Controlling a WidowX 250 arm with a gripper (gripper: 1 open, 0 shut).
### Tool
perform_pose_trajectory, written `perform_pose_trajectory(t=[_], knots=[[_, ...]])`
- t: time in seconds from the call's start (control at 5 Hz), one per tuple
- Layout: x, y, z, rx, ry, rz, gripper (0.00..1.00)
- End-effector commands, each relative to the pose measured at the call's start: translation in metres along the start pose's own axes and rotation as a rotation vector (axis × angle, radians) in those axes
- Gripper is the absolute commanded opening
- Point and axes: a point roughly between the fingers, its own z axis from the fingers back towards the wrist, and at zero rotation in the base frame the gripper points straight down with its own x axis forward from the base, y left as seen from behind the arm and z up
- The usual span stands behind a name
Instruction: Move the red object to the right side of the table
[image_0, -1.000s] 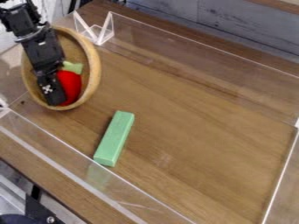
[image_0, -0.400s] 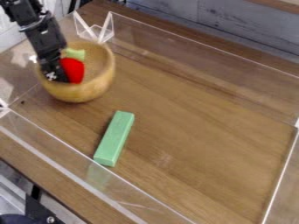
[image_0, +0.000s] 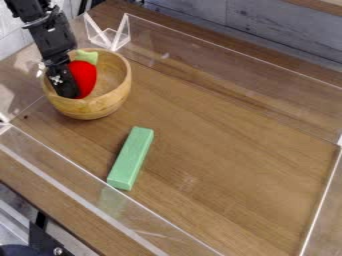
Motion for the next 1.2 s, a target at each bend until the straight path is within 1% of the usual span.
perform_pose_trajectory(t=[0.0,0.2,0.4,0.8,1.0], knots=[[0.004,0.002,0.035,0.080,-0.005,-0.017,0.00],[0.008,0.000,0.029,0.062,0.002,-0.039,1.00],[0.013,-0.002,0.023,0.043,0.009,-0.062,1.00],[0.030,-0.006,-0.001,0.004,0.029,-0.125,1.00],[0.032,-0.007,-0.012,0.007,0.008,-0.054,1.00]])
